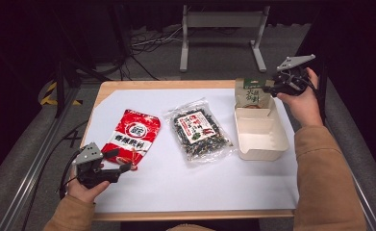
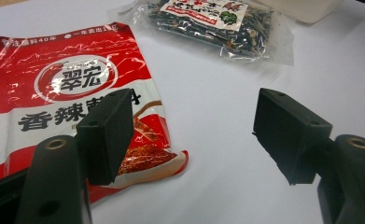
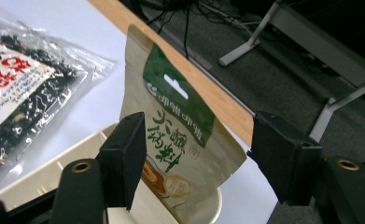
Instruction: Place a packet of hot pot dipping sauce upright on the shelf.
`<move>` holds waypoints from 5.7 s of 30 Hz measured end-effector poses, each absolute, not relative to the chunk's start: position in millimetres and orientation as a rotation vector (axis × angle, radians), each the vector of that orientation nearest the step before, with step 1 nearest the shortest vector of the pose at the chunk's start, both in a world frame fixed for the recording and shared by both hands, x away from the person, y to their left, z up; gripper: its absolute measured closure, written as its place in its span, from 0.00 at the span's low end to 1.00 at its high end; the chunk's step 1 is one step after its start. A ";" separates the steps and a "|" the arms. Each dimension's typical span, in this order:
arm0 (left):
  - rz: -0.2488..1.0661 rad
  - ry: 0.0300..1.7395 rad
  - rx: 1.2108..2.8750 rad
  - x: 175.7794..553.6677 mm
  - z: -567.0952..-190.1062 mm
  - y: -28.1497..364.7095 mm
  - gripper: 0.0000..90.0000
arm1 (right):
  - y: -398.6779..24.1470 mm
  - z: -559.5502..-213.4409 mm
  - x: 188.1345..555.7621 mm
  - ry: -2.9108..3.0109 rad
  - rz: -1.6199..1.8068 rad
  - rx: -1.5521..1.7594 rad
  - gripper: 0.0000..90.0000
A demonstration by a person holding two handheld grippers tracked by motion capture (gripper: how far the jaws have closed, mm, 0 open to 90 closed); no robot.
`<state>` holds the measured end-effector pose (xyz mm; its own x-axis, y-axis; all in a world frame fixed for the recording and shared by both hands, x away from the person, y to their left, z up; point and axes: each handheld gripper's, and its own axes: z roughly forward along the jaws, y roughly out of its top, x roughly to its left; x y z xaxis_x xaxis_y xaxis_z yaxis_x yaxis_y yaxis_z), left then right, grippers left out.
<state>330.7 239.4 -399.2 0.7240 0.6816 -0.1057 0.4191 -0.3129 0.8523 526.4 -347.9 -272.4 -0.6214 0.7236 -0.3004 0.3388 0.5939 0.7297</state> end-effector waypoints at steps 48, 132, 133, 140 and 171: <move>0.498 1.127 1.939 377.2 -407.0 271.2 0.25 | -262.9 -262.0 423.7 2.346 1.247 0.679 0.40; 0.286 1.291 1.835 395.3 -407.1 277.9 0.86 | -213.3 -308.9 396.2 2.531 1.289 0.632 0.54; 0.293 1.282 1.831 393.7 -405.1 277.2 0.86 | -211.3 -308.8 395.0 2.537 1.291 0.643 0.54; 0.321 1.186 1.781 378.7 -386.2 272.3 0.87 | -193.5 -310.1 384.3 2.549 1.286 0.670 0.52; 0.292 0.801 1.783 331.0 -355.1 211.7 0.87 | -148.3 -366.1 381.9 2.516 1.443 0.893 0.47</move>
<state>331.0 211.7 -355.1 0.7404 0.6458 -0.1864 0.3742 -0.1657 0.9124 381.9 -148.3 -366.1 -0.8216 0.5370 0.1910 0.4360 0.3763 0.8175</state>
